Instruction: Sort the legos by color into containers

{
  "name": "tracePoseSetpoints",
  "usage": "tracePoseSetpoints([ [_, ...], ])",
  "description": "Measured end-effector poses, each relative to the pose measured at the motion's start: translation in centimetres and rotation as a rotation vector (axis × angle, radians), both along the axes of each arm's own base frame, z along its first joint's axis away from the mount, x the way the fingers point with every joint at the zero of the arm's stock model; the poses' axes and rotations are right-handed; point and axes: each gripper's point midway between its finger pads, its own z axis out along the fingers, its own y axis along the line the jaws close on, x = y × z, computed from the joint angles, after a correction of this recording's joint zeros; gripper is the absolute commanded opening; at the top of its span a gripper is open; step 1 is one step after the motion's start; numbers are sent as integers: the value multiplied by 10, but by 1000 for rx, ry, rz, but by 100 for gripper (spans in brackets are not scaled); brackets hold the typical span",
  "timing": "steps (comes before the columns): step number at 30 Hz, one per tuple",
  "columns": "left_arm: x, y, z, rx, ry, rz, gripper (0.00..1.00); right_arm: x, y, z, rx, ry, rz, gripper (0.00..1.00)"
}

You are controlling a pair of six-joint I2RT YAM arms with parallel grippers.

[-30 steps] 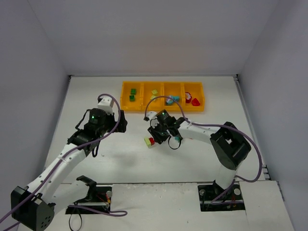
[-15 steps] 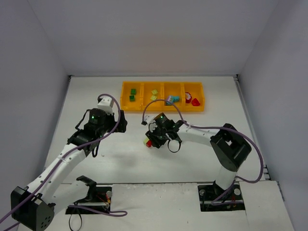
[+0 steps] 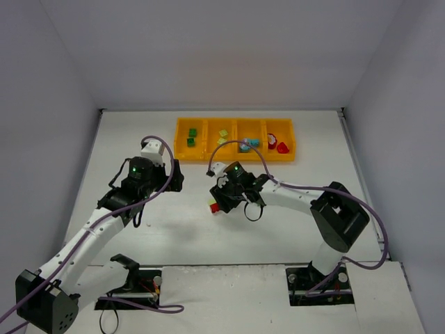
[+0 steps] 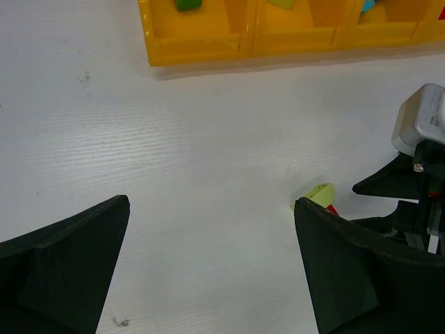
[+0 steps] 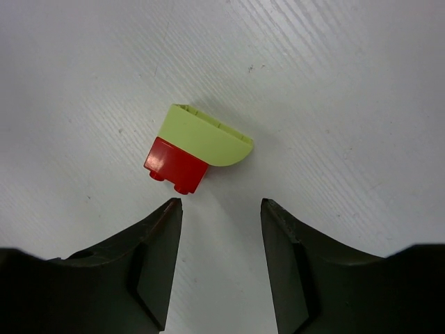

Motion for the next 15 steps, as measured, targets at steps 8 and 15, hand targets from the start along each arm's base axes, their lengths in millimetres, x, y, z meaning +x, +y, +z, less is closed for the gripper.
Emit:
tracePoseSetpoints([
  [8,0,0,0,1,0,1,97,-7,0,0,40,38,-110,52],
  [15,1,2,0,5,-2,10,97,-22,10,-2,39,46,-167,59],
])
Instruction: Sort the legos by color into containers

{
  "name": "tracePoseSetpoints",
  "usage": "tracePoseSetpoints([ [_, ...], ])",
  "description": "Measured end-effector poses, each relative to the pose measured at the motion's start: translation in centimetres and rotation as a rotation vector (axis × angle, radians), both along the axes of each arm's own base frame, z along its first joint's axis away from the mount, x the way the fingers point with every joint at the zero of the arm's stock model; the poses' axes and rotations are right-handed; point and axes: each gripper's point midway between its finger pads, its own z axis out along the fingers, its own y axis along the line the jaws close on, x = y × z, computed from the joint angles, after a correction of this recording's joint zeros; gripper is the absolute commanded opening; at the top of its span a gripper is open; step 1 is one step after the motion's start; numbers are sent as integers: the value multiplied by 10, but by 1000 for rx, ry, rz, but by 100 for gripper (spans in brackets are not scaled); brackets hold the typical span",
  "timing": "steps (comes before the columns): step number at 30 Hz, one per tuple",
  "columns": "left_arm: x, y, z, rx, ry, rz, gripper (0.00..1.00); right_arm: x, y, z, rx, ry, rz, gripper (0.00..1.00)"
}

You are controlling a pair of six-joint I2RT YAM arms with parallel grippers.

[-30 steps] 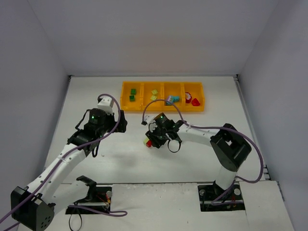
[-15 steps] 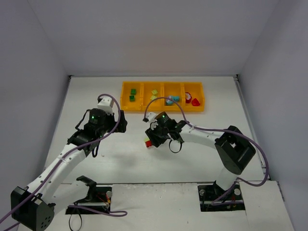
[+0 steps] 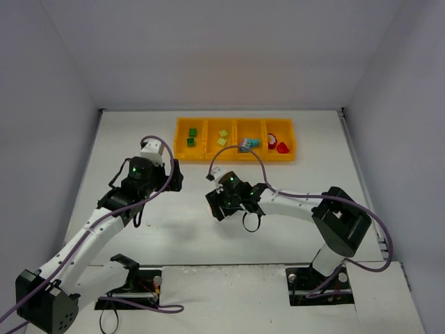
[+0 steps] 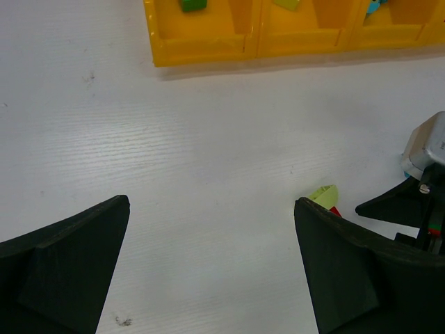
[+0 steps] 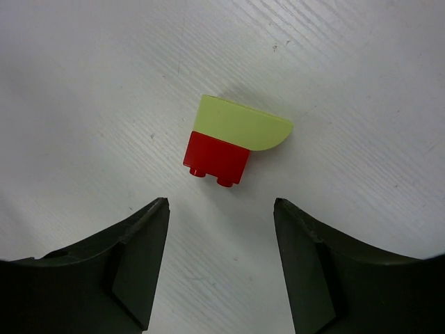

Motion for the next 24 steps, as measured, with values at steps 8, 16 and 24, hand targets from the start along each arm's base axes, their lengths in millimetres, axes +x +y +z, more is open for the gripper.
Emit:
tracePoseSetpoints([
  [8,0,1,0,5,0,7,97,0,4,-2,-5,1,-110,61],
  [16,0,2,-1,6,1,9,98,5,22,-11,-16,6,-148,67],
  [24,0,2,-1,6,1,10,97,13,23,-20,-44,-9,-210,57],
])
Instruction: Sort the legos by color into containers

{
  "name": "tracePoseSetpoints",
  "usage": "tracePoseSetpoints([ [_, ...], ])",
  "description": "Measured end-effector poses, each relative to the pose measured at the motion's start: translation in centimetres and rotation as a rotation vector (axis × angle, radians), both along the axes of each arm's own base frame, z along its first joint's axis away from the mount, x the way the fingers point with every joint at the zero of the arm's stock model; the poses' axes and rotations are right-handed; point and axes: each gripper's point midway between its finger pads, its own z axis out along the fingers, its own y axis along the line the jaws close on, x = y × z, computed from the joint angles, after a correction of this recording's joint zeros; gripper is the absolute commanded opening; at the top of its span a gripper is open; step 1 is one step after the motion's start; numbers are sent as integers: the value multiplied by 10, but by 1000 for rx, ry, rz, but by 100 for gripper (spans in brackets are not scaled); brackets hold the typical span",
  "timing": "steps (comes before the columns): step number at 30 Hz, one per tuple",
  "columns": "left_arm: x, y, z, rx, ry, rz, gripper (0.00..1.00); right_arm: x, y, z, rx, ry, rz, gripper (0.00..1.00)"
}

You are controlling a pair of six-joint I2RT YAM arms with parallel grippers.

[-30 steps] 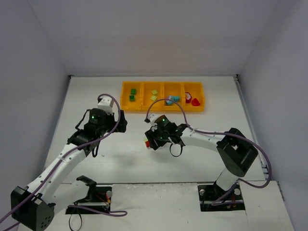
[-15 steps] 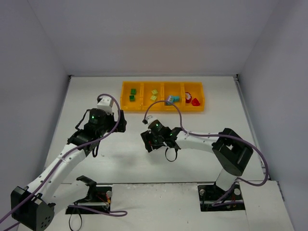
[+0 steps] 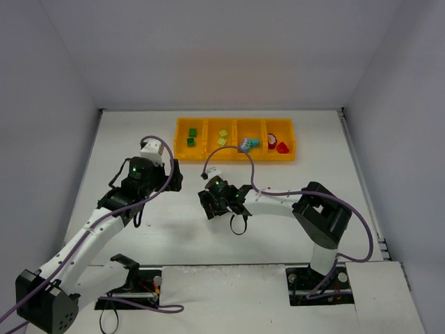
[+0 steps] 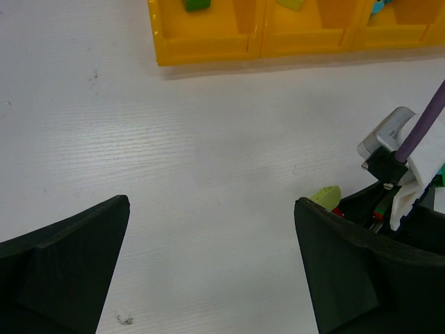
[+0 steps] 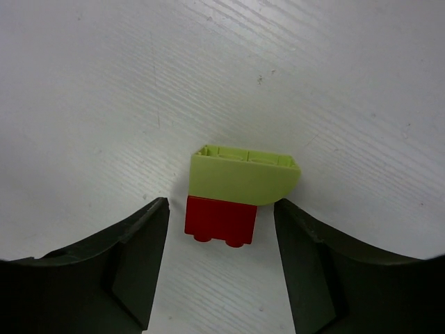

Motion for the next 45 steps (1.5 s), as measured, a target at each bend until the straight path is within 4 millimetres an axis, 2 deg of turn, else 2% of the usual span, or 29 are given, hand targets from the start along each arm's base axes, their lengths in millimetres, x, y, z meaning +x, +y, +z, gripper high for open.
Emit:
tracePoseSetpoints([
  [2,0,0,0,0,0,0,97,3,-1,-1,-8,-8,-10,54],
  [5,0,0,0,0,0,0,97,7,-1,-2,-15,-21,-22,44],
  [8,0,0,0,0,0,0,97,9,-1,-3,-21,-31,-29,29],
  [11,0,0,0,2,0,2,97,11,-2,-2,-22,-42,-32,4],
  [12,0,0,0,2,0,3,97,12,-2,-2,-24,-46,-30,0],
  [15,0,0,0,-1,2,-2,97,12,-6,-2,-34,-73,-2,0],
  [18,-4,-9,-1,-25,15,-45,97,4,-22,0,-61,-107,54,0],
  [20,-8,-18,-1,-50,39,-93,97,-1,-32,12,-60,-158,109,0],
  [21,-9,-23,1,-64,53,-120,97,-3,-36,23,-49,-192,138,0],
  [23,-11,-38,10,-103,78,-187,97,-2,-38,57,2,-296,195,0],
  [27,-11,-67,41,-199,86,-311,97,4,-34,133,121,-503,250,0],
  [30,-12,-89,61,-270,98,-408,98,5,-37,170,172,-607,259,0],
  [32,-14,-102,68,-314,123,-468,97,4,-40,178,180,-637,265,0],
  [34,-16,-112,68,-352,161,-511,97,3,-43,177,173,-646,274,0],
  [38,-19,-126,59,-406,251,-568,97,2,-46,170,150,-646,288,0],
  [45,-28,-149,39,-455,375,-648,97,2,-46,170,146,-651,294,0],
])
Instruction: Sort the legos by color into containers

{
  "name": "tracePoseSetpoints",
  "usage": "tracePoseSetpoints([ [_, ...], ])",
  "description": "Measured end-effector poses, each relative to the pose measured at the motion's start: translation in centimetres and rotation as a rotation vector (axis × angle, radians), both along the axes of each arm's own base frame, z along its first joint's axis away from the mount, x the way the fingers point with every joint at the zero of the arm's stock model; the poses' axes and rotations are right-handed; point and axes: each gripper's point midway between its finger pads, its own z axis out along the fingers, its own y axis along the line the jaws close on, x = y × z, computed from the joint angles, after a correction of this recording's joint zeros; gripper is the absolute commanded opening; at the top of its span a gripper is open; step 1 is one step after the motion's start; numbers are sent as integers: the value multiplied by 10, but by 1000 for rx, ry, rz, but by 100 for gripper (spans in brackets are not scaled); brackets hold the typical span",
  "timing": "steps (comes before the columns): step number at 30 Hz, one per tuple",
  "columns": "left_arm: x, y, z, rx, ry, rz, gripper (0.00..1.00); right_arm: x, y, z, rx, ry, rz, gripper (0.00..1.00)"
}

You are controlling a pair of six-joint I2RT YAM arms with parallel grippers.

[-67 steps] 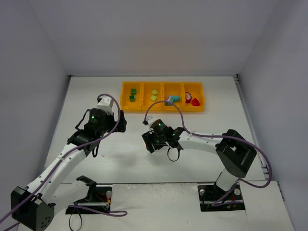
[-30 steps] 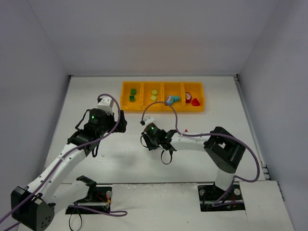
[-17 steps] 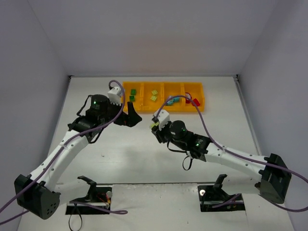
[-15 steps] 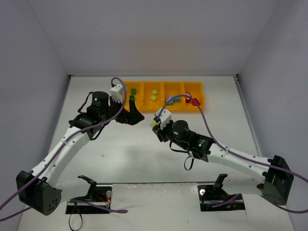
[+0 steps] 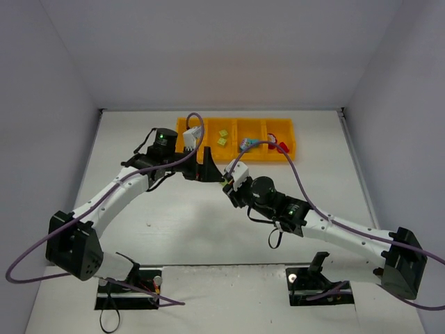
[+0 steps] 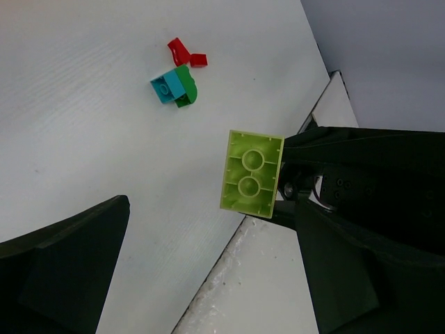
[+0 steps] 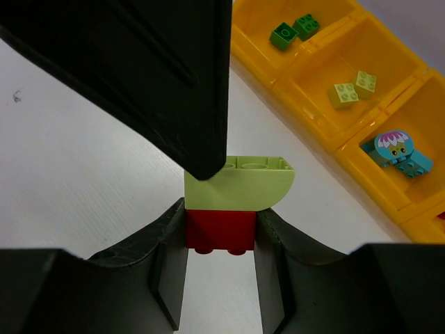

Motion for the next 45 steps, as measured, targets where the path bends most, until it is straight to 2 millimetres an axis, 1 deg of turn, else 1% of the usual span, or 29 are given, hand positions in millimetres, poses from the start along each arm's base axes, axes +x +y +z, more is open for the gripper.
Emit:
tracePoseSetpoints([
  [3,-4,-10,-7,-6,34,-29,97,0,0,1,3,-1,3,0],
  [6,-6,-18,-10,-14,44,-53,97,-2,1,0,6,2,9,0],
  [9,-6,-23,-13,-22,53,-65,87,-3,0,-3,4,10,11,0],
  [10,-6,-24,-14,-23,57,-69,76,-4,0,-3,6,11,12,0],
  [13,-5,-27,-14,-35,60,-76,63,-5,0,-4,8,12,14,0],
  [17,-5,-31,-9,-61,51,-92,60,-5,-1,-2,14,10,14,0],
  [23,-6,-37,-4,-104,53,-130,60,-7,1,-1,26,14,24,0],
  [29,-12,-41,-2,-139,70,-185,61,-10,3,0,41,29,43,0],
  [32,-15,-41,-2,-145,79,-202,57,-8,1,0,47,32,33,0],
  [34,-17,-41,-4,-144,87,-213,52,-7,0,2,53,32,34,0],
  [39,-22,-40,-7,-139,102,-234,42,-6,-1,4,64,34,42,0],
  [40,-22,-40,-8,-141,105,-238,36,-7,0,4,62,36,45,0],
  [42,-25,-41,-6,-147,106,-251,28,-7,-1,2,59,43,49,0],
  [43,-25,-41,-7,-146,105,-250,19,-8,-1,1,56,44,50,0],
  [45,-25,-41,-7,-145,111,-249,13,-8,-1,1,54,46,54,0],
])
